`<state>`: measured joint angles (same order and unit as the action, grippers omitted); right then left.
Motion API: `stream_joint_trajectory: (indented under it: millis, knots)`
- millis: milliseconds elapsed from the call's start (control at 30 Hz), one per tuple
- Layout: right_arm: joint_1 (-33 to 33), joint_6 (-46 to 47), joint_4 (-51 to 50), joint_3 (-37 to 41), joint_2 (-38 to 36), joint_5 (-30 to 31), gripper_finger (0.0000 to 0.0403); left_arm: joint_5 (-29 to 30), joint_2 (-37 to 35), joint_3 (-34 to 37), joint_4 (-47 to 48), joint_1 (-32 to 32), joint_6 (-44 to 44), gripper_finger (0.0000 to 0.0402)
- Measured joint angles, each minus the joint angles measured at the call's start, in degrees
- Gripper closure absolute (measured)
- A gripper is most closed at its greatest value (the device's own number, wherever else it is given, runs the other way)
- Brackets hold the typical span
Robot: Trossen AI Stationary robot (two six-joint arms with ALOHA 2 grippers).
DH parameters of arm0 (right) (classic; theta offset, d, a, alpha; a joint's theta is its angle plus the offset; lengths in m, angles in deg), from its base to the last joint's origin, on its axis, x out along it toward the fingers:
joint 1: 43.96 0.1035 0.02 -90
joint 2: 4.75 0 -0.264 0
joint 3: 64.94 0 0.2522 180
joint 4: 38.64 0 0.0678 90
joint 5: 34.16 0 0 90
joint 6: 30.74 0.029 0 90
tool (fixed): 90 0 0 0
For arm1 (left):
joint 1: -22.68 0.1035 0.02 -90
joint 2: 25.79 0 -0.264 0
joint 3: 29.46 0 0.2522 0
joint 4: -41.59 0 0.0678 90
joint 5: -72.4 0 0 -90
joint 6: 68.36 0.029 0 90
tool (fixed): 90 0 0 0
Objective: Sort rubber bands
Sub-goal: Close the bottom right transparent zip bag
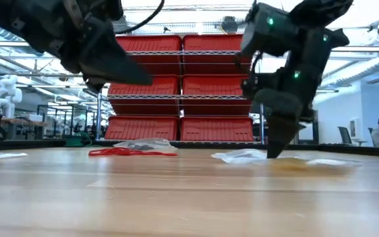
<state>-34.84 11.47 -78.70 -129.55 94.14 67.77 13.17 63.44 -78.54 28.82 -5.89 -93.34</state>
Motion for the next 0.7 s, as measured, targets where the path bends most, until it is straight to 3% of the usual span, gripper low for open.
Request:
stream_joint_trajectory:
  millis: [100,233,333,467,700]
  knots:
    - [0.0,9.0,-2.0,0.1,-0.5,5.4,0.0403,3.7,0.0,1.9,-0.1,0.1,-4.7,0.0398]
    - [1.7,8.8,1.5,0.5,-2.2,8.7,0.0403,6.6,0.0,4.7,0.1,0.1,-11.8,0.0398]
    - [2.3,-1.7,5.7,0.3,-5.2,8.2,0.0403,7.1,0.0,5.9,-0.2,0.1,-16.2,0.0398]
    - [1.1,-18.3,9.4,0.3,-7.0,1.0,0.0391,6.8,0.0,7.1,0.2,0.1,-20.4,0.0398]
    - [-3.6,-39.8,16.9,0.3,-5.7,-10.4,0.032,5.6,0.0,7.4,0.1,0.4,-20.9,0.0388]
